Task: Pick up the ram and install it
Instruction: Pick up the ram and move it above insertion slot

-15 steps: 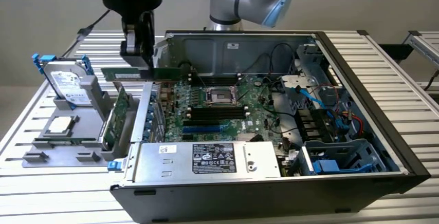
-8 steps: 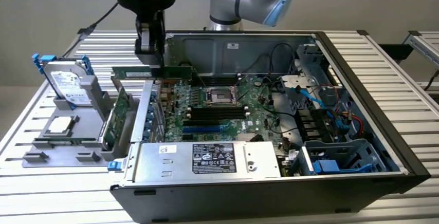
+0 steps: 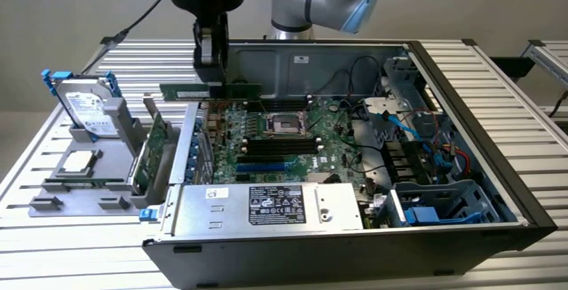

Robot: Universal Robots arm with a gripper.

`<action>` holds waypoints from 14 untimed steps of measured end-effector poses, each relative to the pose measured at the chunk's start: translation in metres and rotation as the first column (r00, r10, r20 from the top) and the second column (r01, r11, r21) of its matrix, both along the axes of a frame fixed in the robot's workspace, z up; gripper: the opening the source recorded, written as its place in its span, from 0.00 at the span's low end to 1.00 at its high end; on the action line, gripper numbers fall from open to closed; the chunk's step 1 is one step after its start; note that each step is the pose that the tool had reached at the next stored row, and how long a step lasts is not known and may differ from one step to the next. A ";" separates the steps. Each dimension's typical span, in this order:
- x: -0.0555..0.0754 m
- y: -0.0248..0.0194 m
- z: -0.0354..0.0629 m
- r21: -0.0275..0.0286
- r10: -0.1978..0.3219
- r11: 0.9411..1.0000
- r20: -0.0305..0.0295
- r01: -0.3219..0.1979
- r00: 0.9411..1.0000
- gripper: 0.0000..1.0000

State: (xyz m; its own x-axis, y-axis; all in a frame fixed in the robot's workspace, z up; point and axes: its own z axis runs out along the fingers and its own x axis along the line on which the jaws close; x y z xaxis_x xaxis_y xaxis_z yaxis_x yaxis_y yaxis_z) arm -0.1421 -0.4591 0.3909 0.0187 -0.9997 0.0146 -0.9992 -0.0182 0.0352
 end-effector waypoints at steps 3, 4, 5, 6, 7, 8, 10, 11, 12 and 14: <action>0.021 0.0049 0.0000 0.000 0.002 1.000 0.000 -0.002 1.000 0.15; 0.026 0.0066 0.0000 0.000 0.002 1.000 0.000 -0.002 1.000 0.15; 0.032 0.0087 0.0000 0.000 0.003 1.000 0.000 -0.003 1.000 0.15; 0.034 0.0095 0.0000 0.000 0.003 1.000 0.000 -0.003 1.000 0.15; 0.036 0.0104 0.0000 0.000 0.003 1.000 0.000 -0.003 1.000 0.15; 0.038 0.0113 0.0000 0.000 0.004 1.000 0.000 -0.004 1.000 0.15; 0.042 0.0135 0.0000 0.000 0.004 1.000 0.000 -0.004 1.000 0.15; 0.043 0.0148 -0.0001 0.000 0.004 1.000 0.000 -0.004 1.000 0.15; 0.045 0.0164 -0.0003 0.000 0.005 1.000 0.000 -0.005 1.000 0.15; 0.048 0.0201 -0.0010 -0.001 0.005 1.000 0.000 -0.005 1.000 0.15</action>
